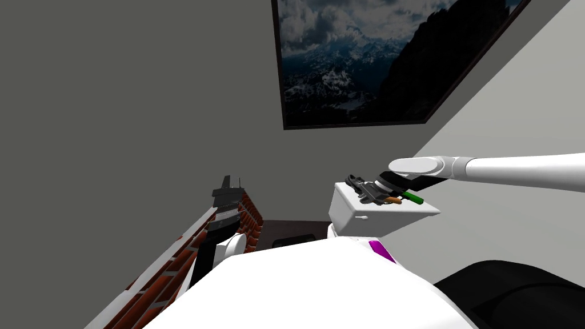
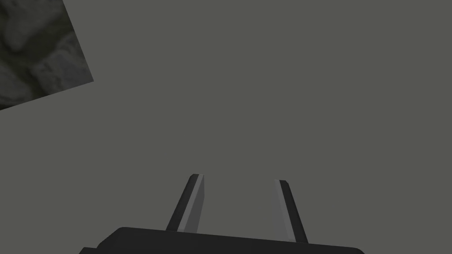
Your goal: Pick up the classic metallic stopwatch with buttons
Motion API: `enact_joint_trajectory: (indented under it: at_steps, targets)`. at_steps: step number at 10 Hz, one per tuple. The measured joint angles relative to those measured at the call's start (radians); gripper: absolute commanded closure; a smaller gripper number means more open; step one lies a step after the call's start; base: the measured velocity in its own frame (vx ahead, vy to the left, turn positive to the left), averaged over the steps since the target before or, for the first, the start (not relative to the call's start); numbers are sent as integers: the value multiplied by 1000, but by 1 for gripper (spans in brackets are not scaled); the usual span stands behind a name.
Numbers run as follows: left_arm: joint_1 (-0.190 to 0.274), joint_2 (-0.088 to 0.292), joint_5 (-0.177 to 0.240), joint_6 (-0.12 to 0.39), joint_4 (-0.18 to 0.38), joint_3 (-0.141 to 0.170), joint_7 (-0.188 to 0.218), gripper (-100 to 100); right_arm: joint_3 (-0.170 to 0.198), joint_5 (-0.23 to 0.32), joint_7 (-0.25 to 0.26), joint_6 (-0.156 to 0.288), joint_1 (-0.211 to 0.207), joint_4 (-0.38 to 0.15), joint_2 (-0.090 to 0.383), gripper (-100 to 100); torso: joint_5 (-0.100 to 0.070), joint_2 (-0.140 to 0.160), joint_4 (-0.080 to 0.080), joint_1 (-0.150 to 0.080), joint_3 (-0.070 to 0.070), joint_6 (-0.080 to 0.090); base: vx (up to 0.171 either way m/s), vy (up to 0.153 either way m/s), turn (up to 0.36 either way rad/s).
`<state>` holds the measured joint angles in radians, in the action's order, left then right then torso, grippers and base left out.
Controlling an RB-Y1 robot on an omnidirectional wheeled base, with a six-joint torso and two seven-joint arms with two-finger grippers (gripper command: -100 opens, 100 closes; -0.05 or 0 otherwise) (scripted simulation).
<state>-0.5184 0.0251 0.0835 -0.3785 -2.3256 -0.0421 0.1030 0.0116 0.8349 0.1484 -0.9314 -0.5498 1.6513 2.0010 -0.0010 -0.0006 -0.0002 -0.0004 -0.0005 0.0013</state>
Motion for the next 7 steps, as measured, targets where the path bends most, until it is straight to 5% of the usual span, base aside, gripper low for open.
enact_joint_trajectory:
  at_steps: [1,2,3,4,6,7]
  targets:
    - [0,0,0,0,0,0,0,0,0,0,0,0,0,0,0,100,0,0,0,0,0,0,0,0,0]
    - [0,0,0,0,0,0,0,0,0,0,0,0,0,0,0,0,0,0,0,0,0,0,0,0,0]
    - [0,0,0,0,0,0,0,0,0,0,0,0,0,0,0,100,0,0,0,0,0,0,-20,-29,-104]
    - [0,0,0,0,0,0,0,0,54,5,-9,-17,80,4,3,100,0,1,1,-2,1,1,-20,-43,-72]
    - [0,0,0,0,0,0,0,0,-7,-16,-11,-28,23,-3,25,100,0,1,0,-2,1,0,-9,-17,1]
    - [0,0,0,0,0,0,0,0,-9,-17,-10,-28,21,-3,26,0,0,1,0,-1,0,0,0,0,0]
